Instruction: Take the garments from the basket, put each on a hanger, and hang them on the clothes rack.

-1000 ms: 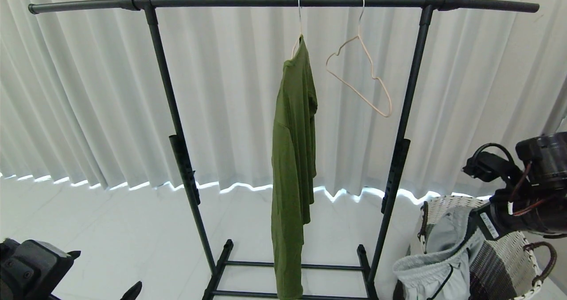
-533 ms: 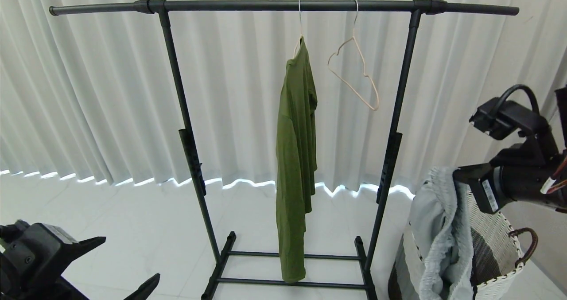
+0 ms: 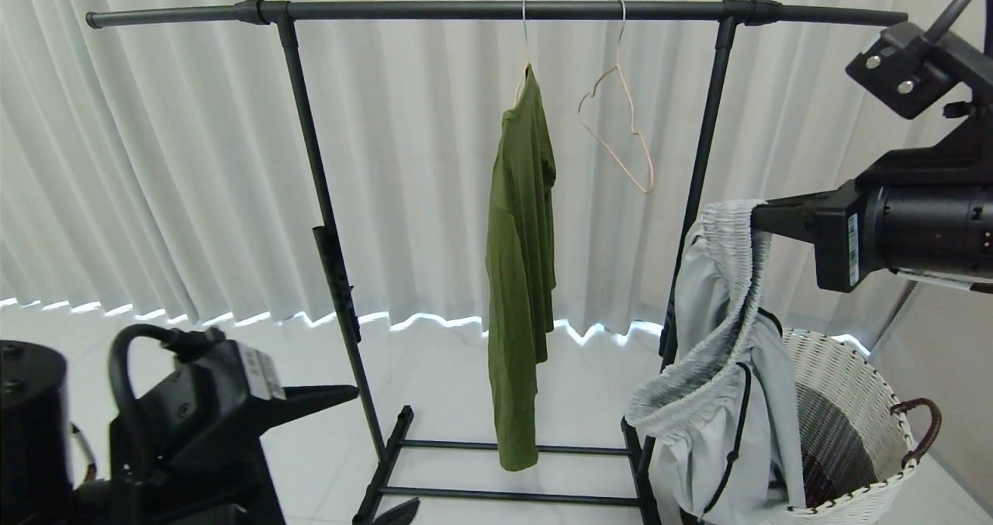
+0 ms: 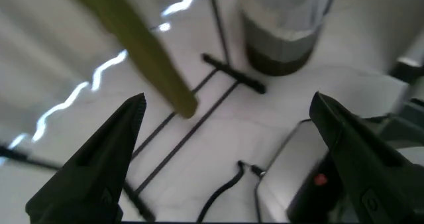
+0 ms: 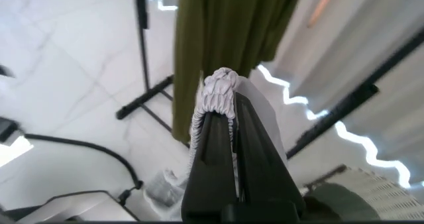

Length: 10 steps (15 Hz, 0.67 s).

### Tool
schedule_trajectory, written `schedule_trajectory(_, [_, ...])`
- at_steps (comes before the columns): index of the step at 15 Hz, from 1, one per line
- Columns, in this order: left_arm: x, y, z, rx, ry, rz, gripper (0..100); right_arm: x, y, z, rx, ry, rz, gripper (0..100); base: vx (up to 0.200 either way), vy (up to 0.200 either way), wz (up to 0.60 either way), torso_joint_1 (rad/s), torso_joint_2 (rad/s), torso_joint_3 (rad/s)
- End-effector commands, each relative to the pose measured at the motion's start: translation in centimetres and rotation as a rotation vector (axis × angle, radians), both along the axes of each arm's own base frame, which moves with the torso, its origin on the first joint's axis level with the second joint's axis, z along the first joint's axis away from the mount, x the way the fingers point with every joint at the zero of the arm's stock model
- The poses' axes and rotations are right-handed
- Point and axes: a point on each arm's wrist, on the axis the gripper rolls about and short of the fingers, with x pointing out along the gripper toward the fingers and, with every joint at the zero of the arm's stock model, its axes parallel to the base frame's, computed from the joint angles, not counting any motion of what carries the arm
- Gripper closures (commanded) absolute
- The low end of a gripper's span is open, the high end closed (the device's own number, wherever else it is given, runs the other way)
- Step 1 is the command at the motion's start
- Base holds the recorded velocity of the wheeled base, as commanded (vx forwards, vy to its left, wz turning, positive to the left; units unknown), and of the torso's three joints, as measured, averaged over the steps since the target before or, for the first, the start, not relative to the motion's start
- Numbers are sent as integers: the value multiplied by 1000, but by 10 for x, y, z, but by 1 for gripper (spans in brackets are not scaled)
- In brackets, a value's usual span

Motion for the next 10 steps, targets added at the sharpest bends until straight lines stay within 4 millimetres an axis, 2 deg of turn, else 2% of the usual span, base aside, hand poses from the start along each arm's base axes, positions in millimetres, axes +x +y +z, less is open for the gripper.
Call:
schedule_trajectory(1, [18,-42,-3,20,80,-142,0,-3,2,3,15,-4,42,100,0,0,0,0,0,0])
schedule_trajectory(3, [32,-70,1,-15,140,-172,0,-8,3,5,28,-5,83,100,0,0,0,0,0,0])
schedule_trajectory(4, [36,-99,12,-88,204,-191,0,-11,3,6,35,-7,106,100,0,0,0,0,0,0])
schedule_trajectory(6, [44,-138,15,-158,308,-192,0,-18,-1,10,57,-16,147,100,0,0,0,0,0,0])
schedule_trajectory(8, [64,-165,-6,-190,364,-120,0,-26,-5,15,82,-28,193,100,0,0,0,0,0,0])
schedule_trajectory(10, [80,-175,-22,-215,365,-24,0,-30,-8,18,93,-38,208,100,0,0,0,0,0,0])
